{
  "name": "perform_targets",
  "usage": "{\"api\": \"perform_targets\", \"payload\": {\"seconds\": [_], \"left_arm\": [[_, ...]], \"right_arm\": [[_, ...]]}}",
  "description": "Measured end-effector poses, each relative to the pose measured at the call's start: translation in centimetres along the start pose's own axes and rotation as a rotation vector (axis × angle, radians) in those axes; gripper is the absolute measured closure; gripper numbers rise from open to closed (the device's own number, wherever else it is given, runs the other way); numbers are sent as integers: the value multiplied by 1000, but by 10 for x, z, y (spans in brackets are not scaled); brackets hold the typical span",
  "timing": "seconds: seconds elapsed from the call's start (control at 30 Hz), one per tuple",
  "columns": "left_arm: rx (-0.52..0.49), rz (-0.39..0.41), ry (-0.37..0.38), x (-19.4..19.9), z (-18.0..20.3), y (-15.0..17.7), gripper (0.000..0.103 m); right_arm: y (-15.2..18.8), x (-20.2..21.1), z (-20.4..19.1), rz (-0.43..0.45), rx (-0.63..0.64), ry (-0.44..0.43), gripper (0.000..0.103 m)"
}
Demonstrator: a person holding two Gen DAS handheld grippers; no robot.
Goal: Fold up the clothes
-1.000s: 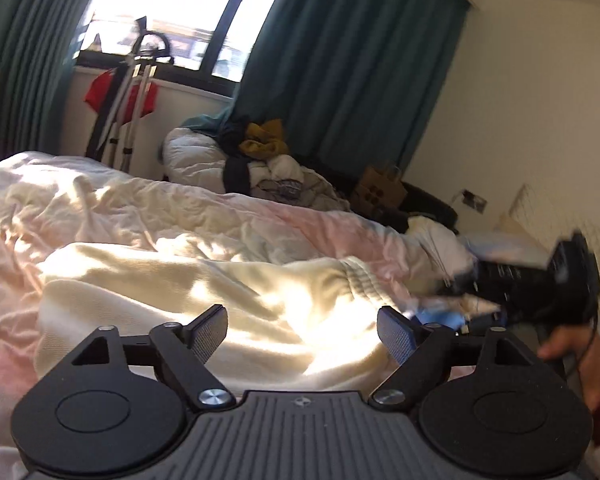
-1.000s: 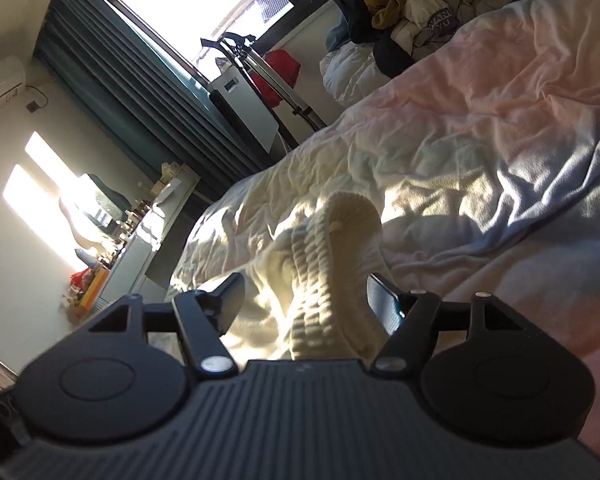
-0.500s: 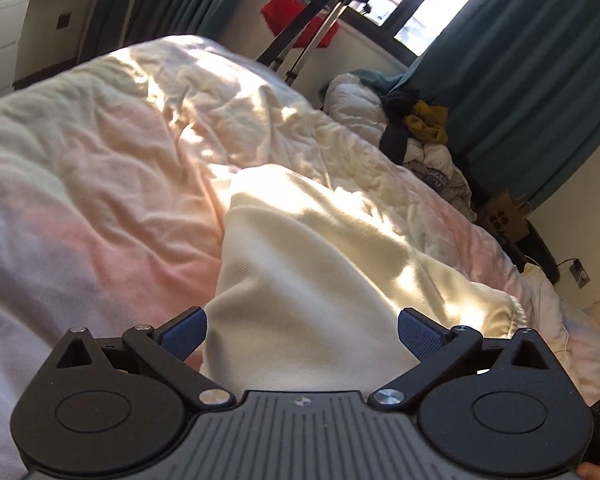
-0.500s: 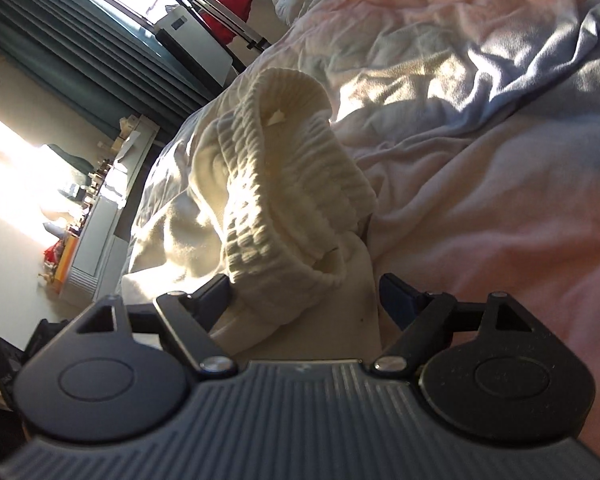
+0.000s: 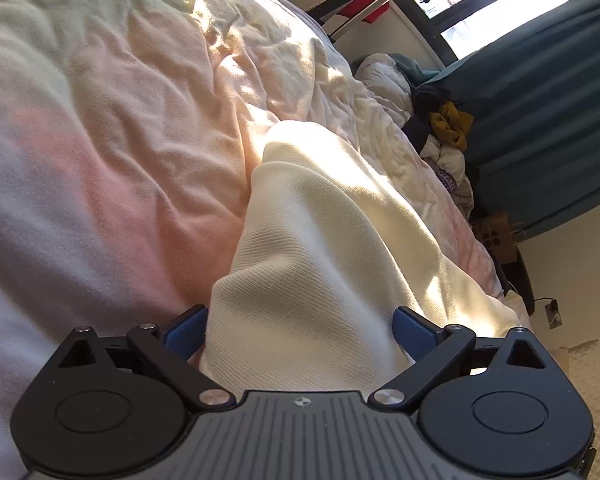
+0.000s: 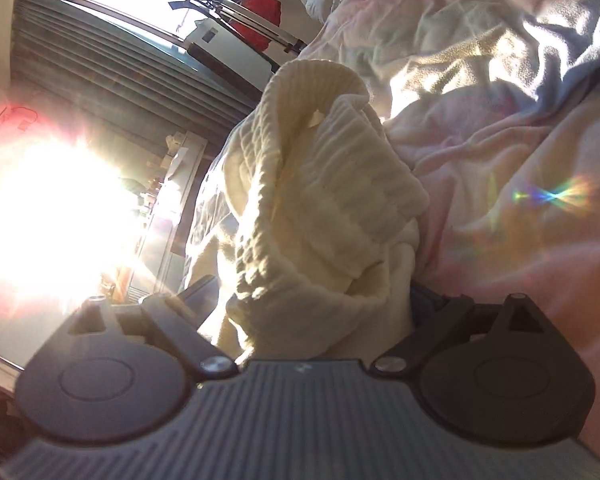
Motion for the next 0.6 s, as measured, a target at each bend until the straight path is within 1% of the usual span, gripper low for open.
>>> {"api": "perform_targets", "payload": {"seconds": [0.1, 0.13, 0.2, 0.27, 0.3, 0.33, 0.37, 0.4, 0.47, 0.5, 0.53, 0.57, 0.6], "left_arm": [[-38, -5, -18, -5, 6, 4, 5], [-37, -1, -19, -5, 6, 4, 7], [-36, 6, -12, -4, 6, 5, 13], [-39, 8, -11, -4, 6, 5, 26], [-44, 5, -16, -4, 7, 6, 28], [-44, 10, -13, -4, 7, 7, 35], [-43, 17, -9, -3, 8, 7, 42], [-36, 28, -1, 0, 8, 8, 46], [5, 52, 38, 7, 5, 8, 63], [27, 64, 59, 11, 4, 8, 67], [61, 75, 89, 14, 3, 8, 74], [98, 84, 123, 18, 1, 8, 77], [135, 94, 156, 21, 0, 7, 78]], "right_arm": [[2, -15, 8, -19, -14, 18, 6], [3, -20, 12, -27, -20, 22, 6], [3, -25, 13, -24, -18, 25, 6], [1, -24, 11, -15, -20, 27, 18], [0, -21, 15, -14, -52, 16, 22], [-1, -19, 19, -12, -82, 5, 35], [-2, -17, 21, -10, -105, -3, 45], [-2, -14, 23, -8, -128, -12, 48], [-2, -10, 26, -4, -169, -29, 56], [-1, -7, 24, 4, -170, -36, 57], [-1, -2, 22, 14, -175, -45, 59], [-1, 2, 19, 24, -181, -56, 61], [0, 8, 18, 34, -193, -71, 61]]}}
Point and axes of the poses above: each gripper's, at about its wrist camera, not at the fingertips, and x roughly against the way its jaws point, z to its right, y to its underside, the point moved 1 cm from there along -x, roughly the way its jaws point, and after that the axes turned 14 degrees about y, right-handed, at the moved point
